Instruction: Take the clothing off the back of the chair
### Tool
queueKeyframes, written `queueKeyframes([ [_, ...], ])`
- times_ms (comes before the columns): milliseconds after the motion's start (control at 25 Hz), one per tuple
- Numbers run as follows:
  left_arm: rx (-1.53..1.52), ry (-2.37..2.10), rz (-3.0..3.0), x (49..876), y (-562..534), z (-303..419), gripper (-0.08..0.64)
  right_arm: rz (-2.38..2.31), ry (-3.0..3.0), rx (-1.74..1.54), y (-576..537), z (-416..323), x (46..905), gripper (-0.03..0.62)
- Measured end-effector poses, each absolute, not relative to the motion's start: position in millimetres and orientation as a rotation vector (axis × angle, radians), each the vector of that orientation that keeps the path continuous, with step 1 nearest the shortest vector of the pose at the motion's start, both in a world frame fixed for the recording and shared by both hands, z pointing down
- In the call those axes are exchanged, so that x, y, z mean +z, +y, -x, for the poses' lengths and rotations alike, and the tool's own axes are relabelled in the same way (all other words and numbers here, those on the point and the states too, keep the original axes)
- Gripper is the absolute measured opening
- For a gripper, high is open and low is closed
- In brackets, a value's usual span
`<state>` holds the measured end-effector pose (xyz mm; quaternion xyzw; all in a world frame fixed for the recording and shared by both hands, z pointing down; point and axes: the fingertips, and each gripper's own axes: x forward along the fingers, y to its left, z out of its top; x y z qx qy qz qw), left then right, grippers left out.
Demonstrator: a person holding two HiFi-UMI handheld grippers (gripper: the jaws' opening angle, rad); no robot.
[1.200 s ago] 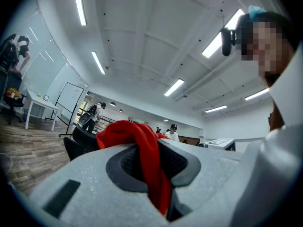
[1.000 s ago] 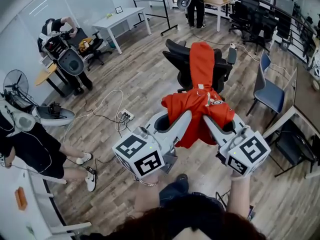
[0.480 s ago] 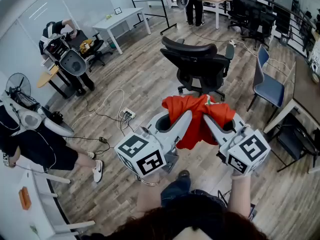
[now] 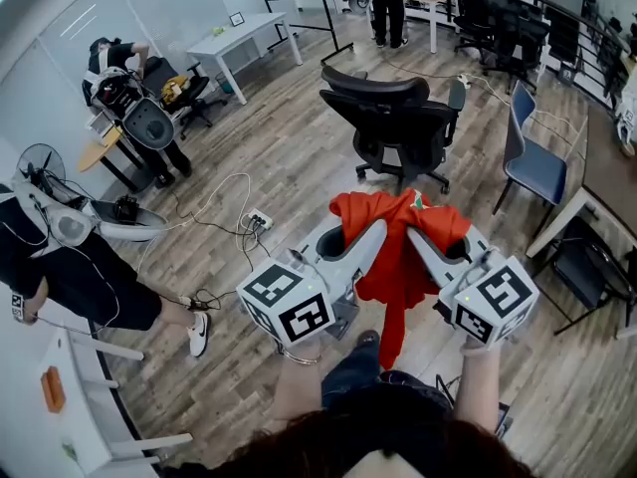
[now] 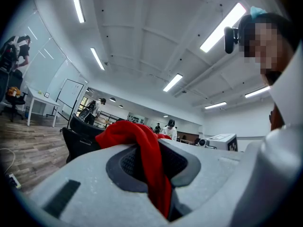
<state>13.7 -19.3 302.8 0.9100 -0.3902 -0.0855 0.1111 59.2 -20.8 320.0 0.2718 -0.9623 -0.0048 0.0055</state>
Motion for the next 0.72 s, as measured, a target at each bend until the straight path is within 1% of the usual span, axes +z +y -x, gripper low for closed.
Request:
queueKeyframes([
  [720,-0.255,-1.195,-2.685,294.2,27.4,-30.5,0.069,-0.879,-3.014,-0.011,24.0,-75.9,310.8,0.026],
])
